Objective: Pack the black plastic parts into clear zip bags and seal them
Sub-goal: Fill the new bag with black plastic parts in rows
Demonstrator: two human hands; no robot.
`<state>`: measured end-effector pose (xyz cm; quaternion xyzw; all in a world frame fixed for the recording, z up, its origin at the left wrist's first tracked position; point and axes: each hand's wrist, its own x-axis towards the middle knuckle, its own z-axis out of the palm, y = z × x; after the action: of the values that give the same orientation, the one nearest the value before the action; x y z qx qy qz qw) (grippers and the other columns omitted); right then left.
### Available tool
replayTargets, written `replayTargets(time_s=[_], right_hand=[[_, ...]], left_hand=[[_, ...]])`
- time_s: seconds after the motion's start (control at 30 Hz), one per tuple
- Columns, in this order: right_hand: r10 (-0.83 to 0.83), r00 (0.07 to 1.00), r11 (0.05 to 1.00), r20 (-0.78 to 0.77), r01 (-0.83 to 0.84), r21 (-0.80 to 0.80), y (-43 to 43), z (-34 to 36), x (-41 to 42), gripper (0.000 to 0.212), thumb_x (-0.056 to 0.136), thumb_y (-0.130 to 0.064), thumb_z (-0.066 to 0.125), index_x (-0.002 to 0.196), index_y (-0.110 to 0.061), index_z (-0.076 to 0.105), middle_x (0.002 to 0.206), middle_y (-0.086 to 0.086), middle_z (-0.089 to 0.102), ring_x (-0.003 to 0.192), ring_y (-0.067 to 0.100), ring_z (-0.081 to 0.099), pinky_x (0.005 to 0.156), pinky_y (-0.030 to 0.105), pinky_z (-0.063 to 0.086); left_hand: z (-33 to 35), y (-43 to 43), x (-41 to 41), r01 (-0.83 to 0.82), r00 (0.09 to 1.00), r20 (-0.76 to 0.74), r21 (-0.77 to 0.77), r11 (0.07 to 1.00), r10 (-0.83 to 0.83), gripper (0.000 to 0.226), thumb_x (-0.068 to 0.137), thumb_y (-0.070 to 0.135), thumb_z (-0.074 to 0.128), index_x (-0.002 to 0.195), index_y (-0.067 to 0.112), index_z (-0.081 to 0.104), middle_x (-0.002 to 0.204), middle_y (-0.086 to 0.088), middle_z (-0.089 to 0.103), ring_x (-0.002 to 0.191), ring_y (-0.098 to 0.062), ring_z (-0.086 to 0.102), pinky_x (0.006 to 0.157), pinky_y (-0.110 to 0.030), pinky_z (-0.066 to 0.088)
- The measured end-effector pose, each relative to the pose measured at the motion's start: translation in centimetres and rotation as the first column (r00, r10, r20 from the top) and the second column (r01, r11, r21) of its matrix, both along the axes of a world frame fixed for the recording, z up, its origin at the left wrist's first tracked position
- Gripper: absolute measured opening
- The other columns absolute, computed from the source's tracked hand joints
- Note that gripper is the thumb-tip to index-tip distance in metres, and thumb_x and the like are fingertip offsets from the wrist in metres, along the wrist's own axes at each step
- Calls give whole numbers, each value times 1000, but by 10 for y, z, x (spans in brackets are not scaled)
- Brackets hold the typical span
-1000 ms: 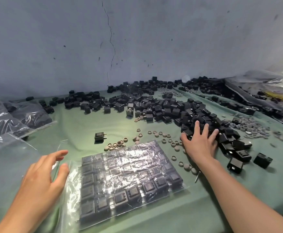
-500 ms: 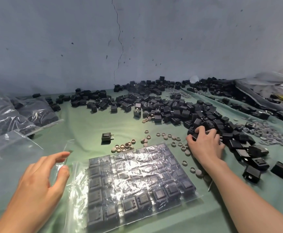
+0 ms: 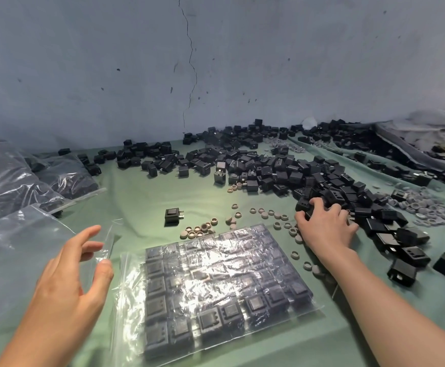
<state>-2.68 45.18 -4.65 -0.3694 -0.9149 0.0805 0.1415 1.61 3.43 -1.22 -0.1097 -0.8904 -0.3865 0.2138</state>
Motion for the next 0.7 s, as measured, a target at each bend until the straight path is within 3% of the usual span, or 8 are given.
replayTargets(time_s=[0.13,0.2,0.37,0.47,0.53,0.6,0.63,0.7], right_hand=[[-36,999,999,-18,36,1,-3,1,-2,48,96,-55,39,135,-27,44,128,16,50,122,34,43,100,50,33],[-51,999,999,8,52,-7,-2,2,-6,55,97,-57,38,143,-28,40,134,18,47,126,35,40,104,52,31],[-86,995,995,52,88,-39,-4,5,-16,61,96,-62,38,144,-25,38,139,21,42,130,38,36,109,55,28],[-90,995,995,40,92,-46,-3,5,-18,56,95,-62,42,137,-24,42,137,21,42,128,38,37,108,55,29],[-84,996,995,29,86,-52,-3,5,-18,53,94,-61,46,133,-25,44,135,21,43,127,38,37,106,54,30],[-72,997,996,10,73,-46,-2,4,-17,51,93,-62,48,130,-26,45,133,20,44,126,37,39,104,53,30],[-62,998,997,1,62,-36,-1,3,-16,50,92,-62,48,127,-27,46,132,19,45,125,37,40,103,52,31],[-40,999,999,-9,40,-6,1,1,-13,47,92,-64,48,121,-27,48,129,16,48,122,36,42,99,50,33]], left_hand=[[-4,-6,-2,12,999,-30,-8,1000,-12,51,80,60,41,130,62,35,115,38,53,105,-3,53,96,-44,41],[-10,-10,-6,18,1000,-20,11,1000,-18,53,81,59,43,133,59,36,114,36,55,107,-2,54,100,-31,35],[-17,-15,-10,30,999,-31,71,997,-28,62,81,59,45,141,52,34,117,31,56,108,7,51,93,-16,33],[-16,-15,-10,31,999,-32,87,996,-28,63,80,58,46,141,52,34,116,29,56,106,6,52,74,-1,33],[-15,-15,-10,28,999,-38,84,996,-25,63,79,58,46,140,53,34,116,29,56,106,6,52,75,-2,33],[-16,-15,-11,30,998,-52,73,997,-27,62,78,57,46,139,54,34,116,30,56,105,8,51,86,-9,32],[-17,-15,-11,29,998,-60,60,998,-25,61,78,57,46,138,55,34,115,30,56,105,8,51,95,-20,33],[-19,-14,-11,11,997,-75,31,999,-9,61,78,56,45,138,55,34,115,32,56,106,9,52,93,-42,40]])
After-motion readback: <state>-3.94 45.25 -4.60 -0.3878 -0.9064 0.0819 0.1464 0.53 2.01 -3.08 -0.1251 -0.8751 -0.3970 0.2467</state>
